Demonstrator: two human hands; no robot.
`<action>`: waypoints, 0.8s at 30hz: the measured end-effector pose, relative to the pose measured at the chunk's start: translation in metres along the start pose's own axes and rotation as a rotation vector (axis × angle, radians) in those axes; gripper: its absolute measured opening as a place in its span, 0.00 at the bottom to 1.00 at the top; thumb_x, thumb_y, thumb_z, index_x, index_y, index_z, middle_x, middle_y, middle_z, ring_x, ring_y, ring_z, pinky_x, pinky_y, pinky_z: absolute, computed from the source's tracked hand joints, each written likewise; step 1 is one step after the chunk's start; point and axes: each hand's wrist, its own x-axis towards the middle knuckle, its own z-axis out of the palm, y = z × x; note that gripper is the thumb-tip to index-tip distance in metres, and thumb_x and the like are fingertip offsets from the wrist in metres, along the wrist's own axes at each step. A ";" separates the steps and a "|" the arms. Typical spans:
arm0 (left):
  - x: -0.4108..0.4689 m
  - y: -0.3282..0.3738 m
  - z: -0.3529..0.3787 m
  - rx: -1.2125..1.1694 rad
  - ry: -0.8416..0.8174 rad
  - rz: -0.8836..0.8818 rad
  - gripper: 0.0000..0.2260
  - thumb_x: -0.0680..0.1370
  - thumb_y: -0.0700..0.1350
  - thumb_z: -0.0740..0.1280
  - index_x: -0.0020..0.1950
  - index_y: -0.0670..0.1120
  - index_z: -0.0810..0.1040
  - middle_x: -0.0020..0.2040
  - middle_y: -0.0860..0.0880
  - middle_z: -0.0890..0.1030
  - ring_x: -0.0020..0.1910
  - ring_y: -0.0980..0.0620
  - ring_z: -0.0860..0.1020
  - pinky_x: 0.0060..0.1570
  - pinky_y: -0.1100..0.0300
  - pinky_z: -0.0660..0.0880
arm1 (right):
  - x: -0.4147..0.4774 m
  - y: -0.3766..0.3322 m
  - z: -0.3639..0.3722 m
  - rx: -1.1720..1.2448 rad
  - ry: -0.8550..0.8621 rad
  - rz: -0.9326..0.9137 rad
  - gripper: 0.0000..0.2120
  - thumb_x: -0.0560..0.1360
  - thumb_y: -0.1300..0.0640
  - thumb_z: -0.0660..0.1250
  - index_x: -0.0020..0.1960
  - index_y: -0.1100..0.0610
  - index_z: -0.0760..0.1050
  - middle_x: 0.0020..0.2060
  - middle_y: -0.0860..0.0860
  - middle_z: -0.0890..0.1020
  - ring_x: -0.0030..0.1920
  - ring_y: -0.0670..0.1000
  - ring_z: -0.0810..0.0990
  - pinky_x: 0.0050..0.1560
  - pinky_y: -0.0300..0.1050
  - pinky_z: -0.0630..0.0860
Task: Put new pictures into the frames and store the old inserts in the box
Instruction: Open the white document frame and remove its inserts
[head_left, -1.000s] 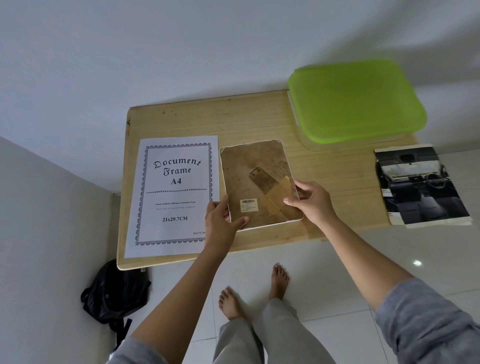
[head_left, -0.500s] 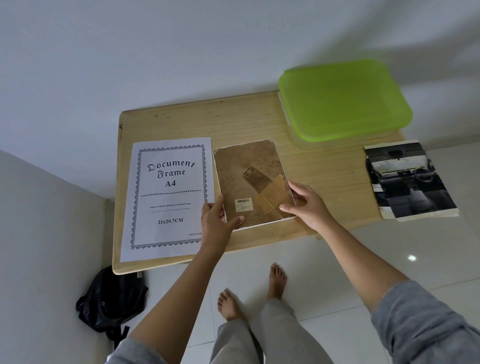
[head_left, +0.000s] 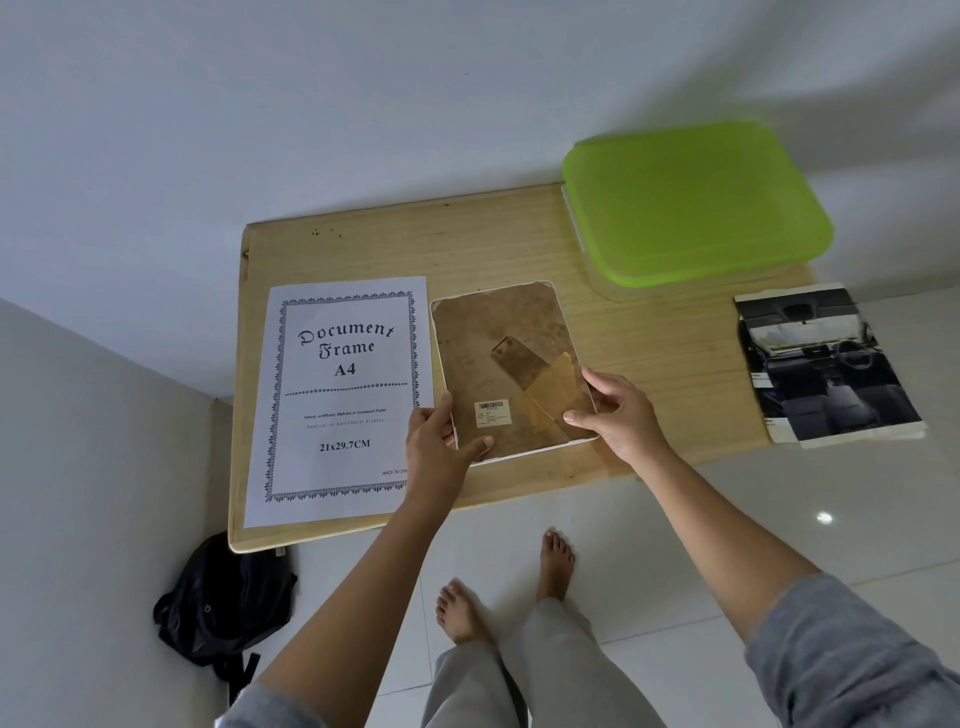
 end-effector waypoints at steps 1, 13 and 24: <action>0.000 0.000 0.000 -0.001 0.001 0.003 0.35 0.68 0.41 0.76 0.71 0.42 0.65 0.53 0.48 0.68 0.51 0.54 0.72 0.50 0.78 0.62 | 0.000 0.000 -0.001 -0.001 -0.005 0.004 0.34 0.61 0.72 0.75 0.65 0.61 0.71 0.60 0.54 0.75 0.53 0.48 0.73 0.52 0.30 0.72; 0.000 0.001 -0.001 0.005 0.010 0.003 0.35 0.67 0.41 0.76 0.71 0.43 0.66 0.53 0.49 0.68 0.51 0.56 0.72 0.53 0.73 0.65 | -0.002 0.003 -0.006 0.024 -0.009 0.012 0.29 0.65 0.69 0.74 0.64 0.60 0.73 0.60 0.52 0.77 0.57 0.49 0.76 0.53 0.30 0.73; 0.001 0.000 -0.002 0.019 -0.006 0.016 0.34 0.68 0.42 0.76 0.71 0.42 0.65 0.53 0.49 0.68 0.51 0.55 0.71 0.51 0.77 0.63 | -0.011 0.006 0.007 0.031 0.165 -0.009 0.23 0.66 0.65 0.74 0.61 0.59 0.76 0.58 0.55 0.79 0.55 0.45 0.77 0.58 0.35 0.70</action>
